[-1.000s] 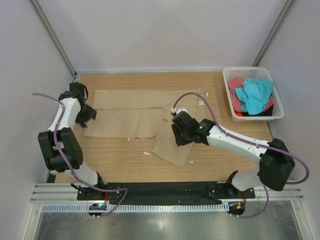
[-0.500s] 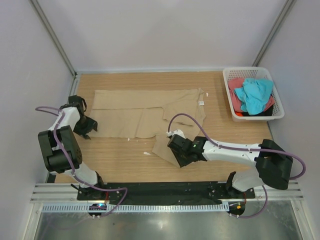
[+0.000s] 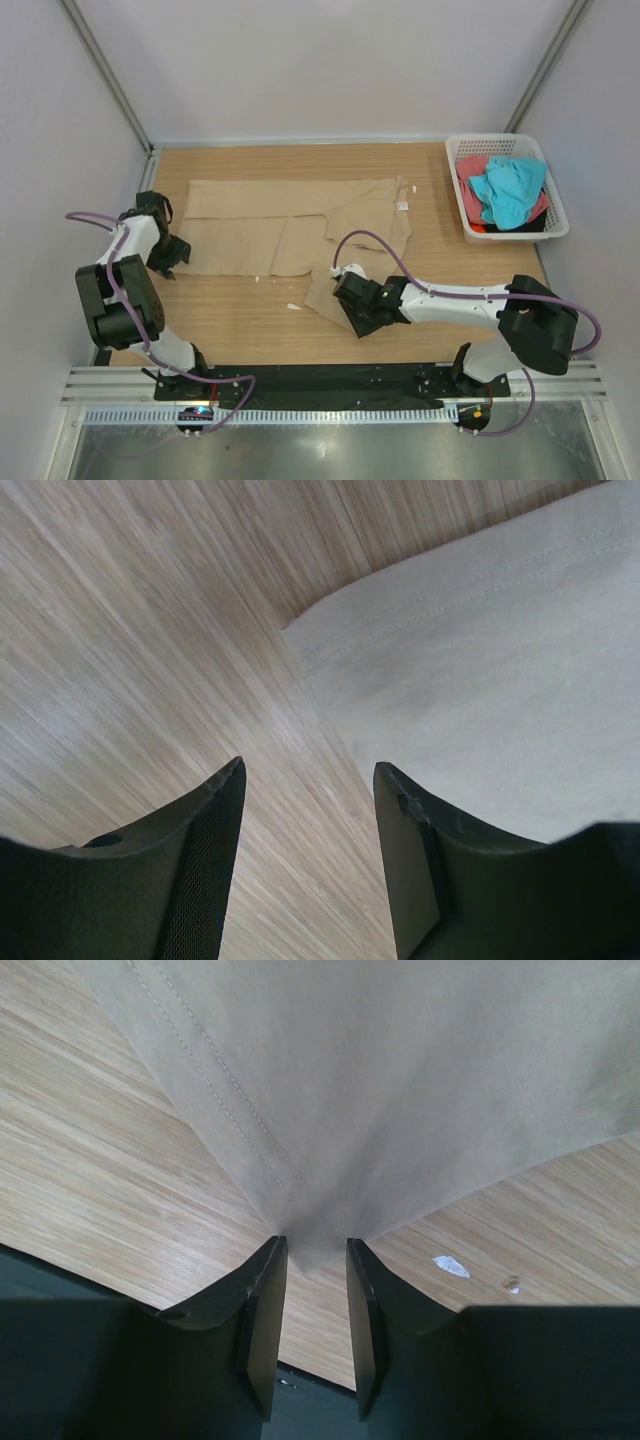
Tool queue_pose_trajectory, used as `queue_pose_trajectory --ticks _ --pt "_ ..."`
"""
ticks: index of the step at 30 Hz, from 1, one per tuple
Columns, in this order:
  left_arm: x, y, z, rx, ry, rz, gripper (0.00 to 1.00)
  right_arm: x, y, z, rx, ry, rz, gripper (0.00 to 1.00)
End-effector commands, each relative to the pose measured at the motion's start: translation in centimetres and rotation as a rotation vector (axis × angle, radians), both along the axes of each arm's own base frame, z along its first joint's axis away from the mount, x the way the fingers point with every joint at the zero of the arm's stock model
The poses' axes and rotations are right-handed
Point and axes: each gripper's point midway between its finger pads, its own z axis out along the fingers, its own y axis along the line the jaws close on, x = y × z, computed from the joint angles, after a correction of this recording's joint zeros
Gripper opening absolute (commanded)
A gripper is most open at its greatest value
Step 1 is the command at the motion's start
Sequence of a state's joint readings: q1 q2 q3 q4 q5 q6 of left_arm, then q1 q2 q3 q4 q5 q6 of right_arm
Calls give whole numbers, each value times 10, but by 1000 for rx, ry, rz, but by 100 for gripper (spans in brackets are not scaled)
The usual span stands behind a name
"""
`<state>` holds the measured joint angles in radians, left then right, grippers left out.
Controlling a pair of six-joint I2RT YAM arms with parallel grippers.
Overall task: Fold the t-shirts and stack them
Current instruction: Fold the tshirt
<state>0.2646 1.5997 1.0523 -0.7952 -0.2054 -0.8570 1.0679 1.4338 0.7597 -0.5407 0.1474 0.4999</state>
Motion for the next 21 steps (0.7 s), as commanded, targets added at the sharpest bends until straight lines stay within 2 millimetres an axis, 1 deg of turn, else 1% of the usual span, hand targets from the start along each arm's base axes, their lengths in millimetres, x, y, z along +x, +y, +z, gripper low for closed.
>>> queue_pose_trajectory --ticks 1,10,15,17,18,20,21 --pt "6 15 26 79 -64 22 56 0 12 4 54 -4 8 36" --pt "6 18 32 93 -62 26 56 -8 6 -6 33 18 12 33" --pt "5 14 30 75 -67 27 57 -9 3 -12 29 21 -7 26" --pt "5 14 30 76 -76 30 58 -10 4 -15 30 23 -5 19" --pt "4 13 27 69 -72 31 58 -9 4 -15 29 15 -9 10" --pt "4 12 24 60 -68 38 57 -7 2 -16 21 4 -18 3" --pt "3 12 22 65 -61 43 57 -6 3 -14 24 0 -19 1"
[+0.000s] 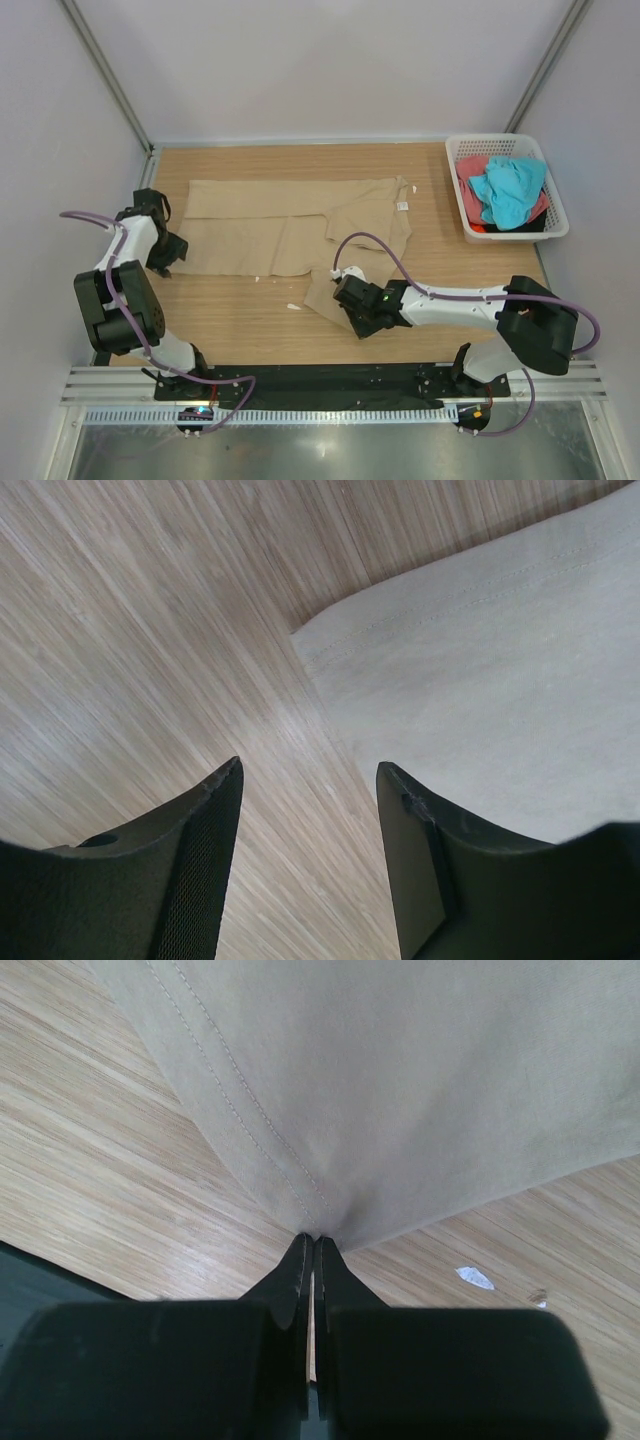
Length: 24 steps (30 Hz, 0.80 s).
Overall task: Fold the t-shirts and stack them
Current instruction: Fold the tshirt
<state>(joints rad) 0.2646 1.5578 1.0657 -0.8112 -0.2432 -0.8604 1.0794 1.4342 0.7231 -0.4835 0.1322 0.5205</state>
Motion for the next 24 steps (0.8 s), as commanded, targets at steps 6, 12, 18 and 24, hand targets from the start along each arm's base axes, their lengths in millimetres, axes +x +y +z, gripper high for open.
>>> queue_pose_trajectory --ticks 6,12,18,24 --pt "10 7 -8 11 -34 69 54 3 5 13 47 -54 -23 1" --pt "11 17 -16 32 -4 92 52 8 12 39 126 -103 -33 1" --pt "17 21 -29 4 -22 131 45 11 14 51 147 -129 -18 1" --pt "20 16 -44 -33 -15 131 32 17 11 60 133 -163 -19 1"
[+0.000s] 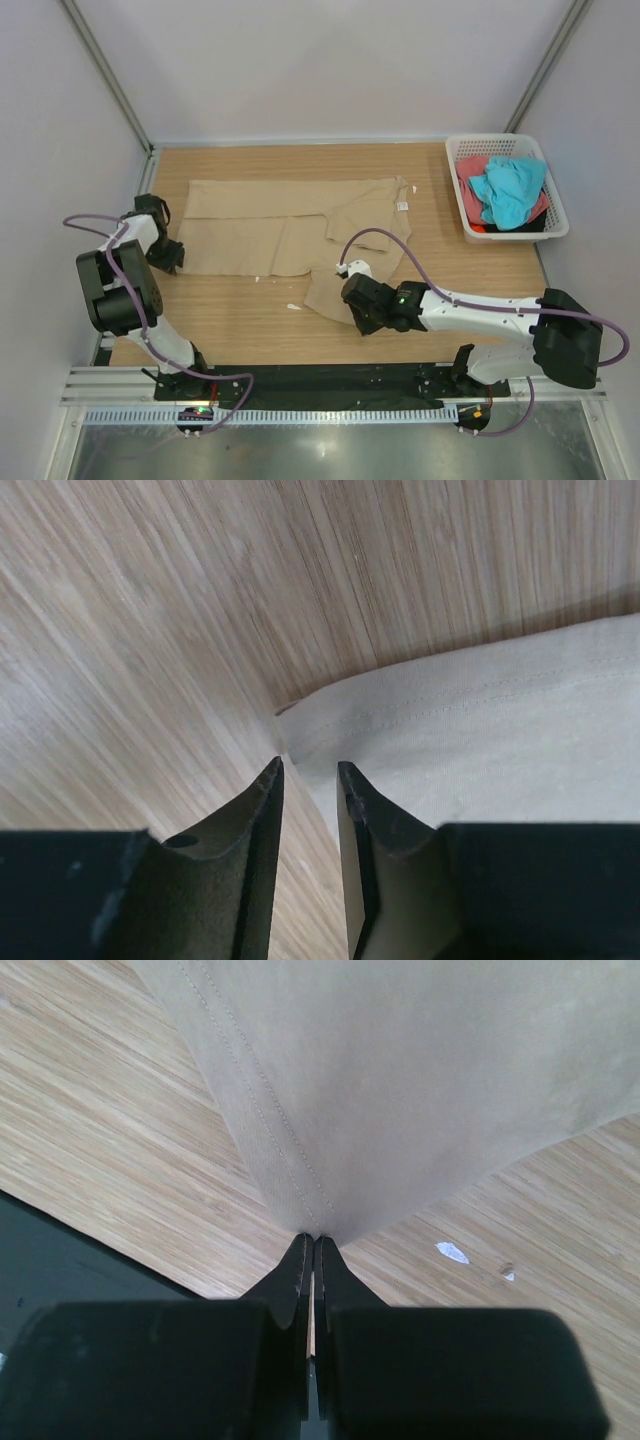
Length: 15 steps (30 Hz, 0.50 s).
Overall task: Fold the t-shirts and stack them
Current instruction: Fold the tshirt
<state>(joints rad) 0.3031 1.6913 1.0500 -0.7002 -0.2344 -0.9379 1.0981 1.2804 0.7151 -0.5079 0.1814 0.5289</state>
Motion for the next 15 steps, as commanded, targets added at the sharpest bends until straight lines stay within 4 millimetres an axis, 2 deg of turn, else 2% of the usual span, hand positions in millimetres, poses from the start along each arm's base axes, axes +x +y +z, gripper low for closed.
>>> queue_pose_trajectory --ticks 1,5,6,7,11,15 --pt "7 3 -6 1 -21 23 28 13 8 28 43 -75 -17 1" --pt "10 6 -6 13 -30 19 13 16 2 37 43 -106 -39 1" --pt "11 7 -4 19 -34 22 5 17 -1 41 47 -114 -55 1" --pt "12 9 -3 26 -37 21 0 17 -2 44 49 -121 -62 1" --pt "13 6 -2 14 -39 17 0 16 -9 50 51 -123 -83 1" --pt "0 8 -1 34 -13 34 0 13 -23 55 33 -133 -106 1"
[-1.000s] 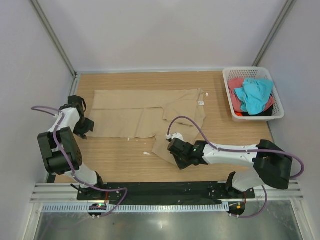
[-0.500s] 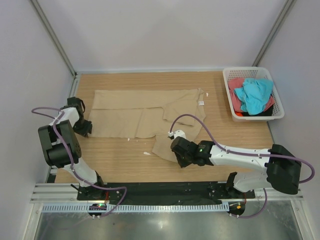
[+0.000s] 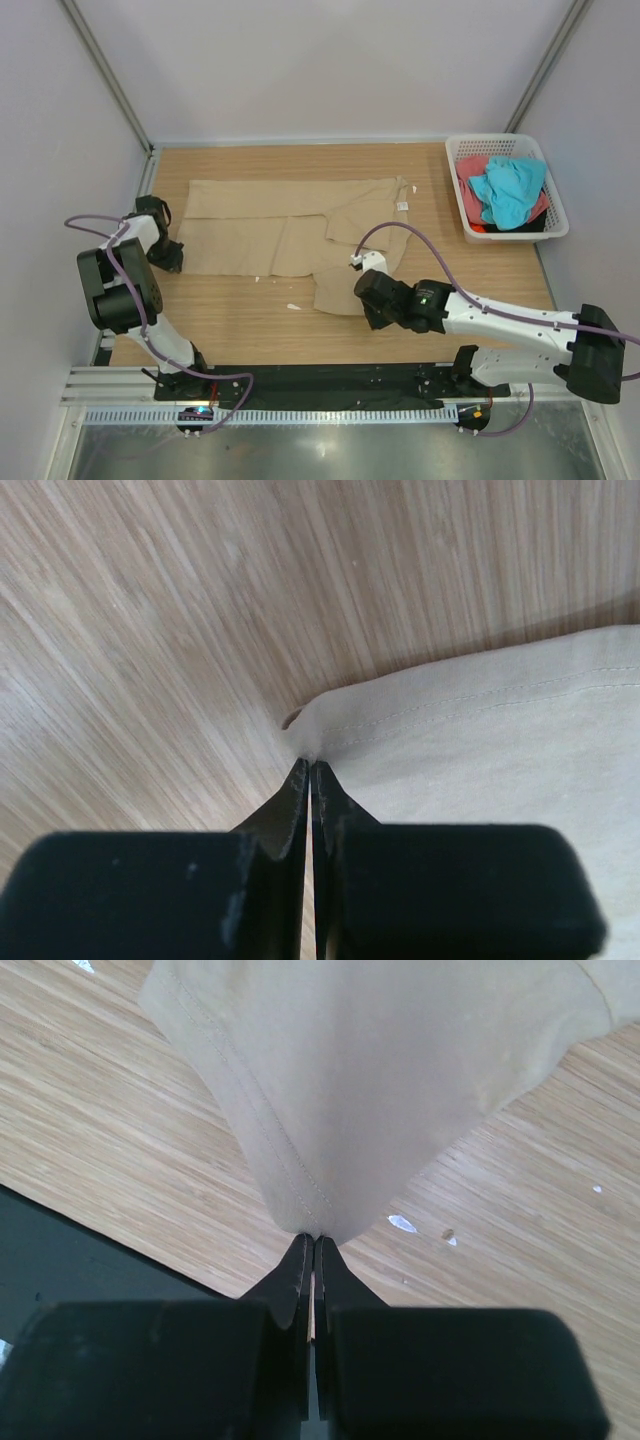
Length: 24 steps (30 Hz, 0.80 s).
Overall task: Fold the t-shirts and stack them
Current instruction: Fold the tshirt
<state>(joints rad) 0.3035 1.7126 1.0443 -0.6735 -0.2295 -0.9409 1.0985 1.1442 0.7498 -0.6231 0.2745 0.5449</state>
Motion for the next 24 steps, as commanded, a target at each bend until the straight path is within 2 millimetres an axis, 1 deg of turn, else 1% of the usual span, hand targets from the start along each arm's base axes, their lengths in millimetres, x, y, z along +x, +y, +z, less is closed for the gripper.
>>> queue_pose_trajectory --ticks 1,4,7,10,12,15,17,19,20,21,22,23,24 --pt "-5 7 6 40 -8 31 0 3 -6 24 41 -42 -50 1" --pt "-14 7 5 51 0 39 0 -3 -4 31 73 -14 -61 1" --pt "-19 6 6 52 -3 37 0 -8 -7 32 78 7 -86 1" --pt "-24 7 12 67 -6 47 0 -14 -8 33 106 19 -114 1" --pt "-27 7 15 74 -4 47 0 -16 -10 38 133 20 -143 1" --pt "-31 9 23 92 -7 57 0 -15 -20 44 124 8 -193 1" --pt "-33 9 27 96 -13 64 0 -11 -26 49 113 -19 -221 1" --pt "-31 8 33 95 -43 69 0 -6 -31 54 92 -42 -253 1" --pt "-26 7 35 88 -62 65 0 1 -42 55 42 -80 -287 1" --pt "-24 6 36 83 -68 66 0 6 -41 64 42 -106 -303 1" --pt "-22 6 37 75 -73 64 0 11 -40 62 4 -117 -305 1" --pt "-17 4 39 65 -83 60 0 16 -40 64 -13 -140 -309 1" --pt "-15 3 39 54 -85 55 0 20 -34 71 -4 -154 -306 1"
